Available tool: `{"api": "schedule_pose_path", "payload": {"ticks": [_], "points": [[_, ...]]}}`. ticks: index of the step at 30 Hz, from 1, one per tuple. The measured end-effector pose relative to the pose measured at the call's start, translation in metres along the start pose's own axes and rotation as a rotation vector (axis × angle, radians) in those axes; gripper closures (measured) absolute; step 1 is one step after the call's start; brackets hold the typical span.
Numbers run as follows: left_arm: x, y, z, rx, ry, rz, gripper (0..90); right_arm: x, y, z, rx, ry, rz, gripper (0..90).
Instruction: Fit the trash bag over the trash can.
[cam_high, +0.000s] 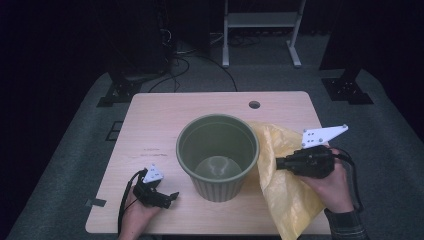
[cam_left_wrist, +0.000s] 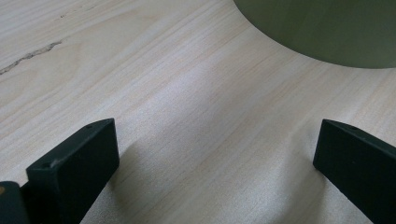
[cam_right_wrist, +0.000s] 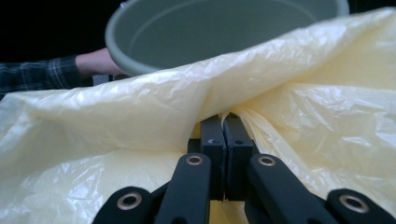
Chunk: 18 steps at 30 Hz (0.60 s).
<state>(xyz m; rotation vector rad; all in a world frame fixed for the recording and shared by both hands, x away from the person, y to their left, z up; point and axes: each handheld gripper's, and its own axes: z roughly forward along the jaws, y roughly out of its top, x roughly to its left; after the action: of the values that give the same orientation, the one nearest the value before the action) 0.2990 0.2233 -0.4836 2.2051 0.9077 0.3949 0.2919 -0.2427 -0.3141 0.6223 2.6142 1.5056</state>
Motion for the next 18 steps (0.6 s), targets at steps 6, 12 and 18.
{"api": "schedule_pose_path", "payload": {"ticks": [6, 12, 18], "points": [[0.0, 0.0, 0.0, -0.002, 0.0, -0.001, 0.0, 0.007, 0.024, -0.005, -0.011, 0.028, -0.031, 89.2], [0.0, 0.0, 0.0, -0.002, 0.0, 0.0, 0.0, 0.013, 0.043, -0.009, -0.039, 0.063, -0.056, 89.3], [0.0, 0.0, 0.0, -0.003, 0.0, -0.001, 0.0, 0.022, 0.07, -0.01, -0.045, 0.102, -0.088, 89.3]]}}
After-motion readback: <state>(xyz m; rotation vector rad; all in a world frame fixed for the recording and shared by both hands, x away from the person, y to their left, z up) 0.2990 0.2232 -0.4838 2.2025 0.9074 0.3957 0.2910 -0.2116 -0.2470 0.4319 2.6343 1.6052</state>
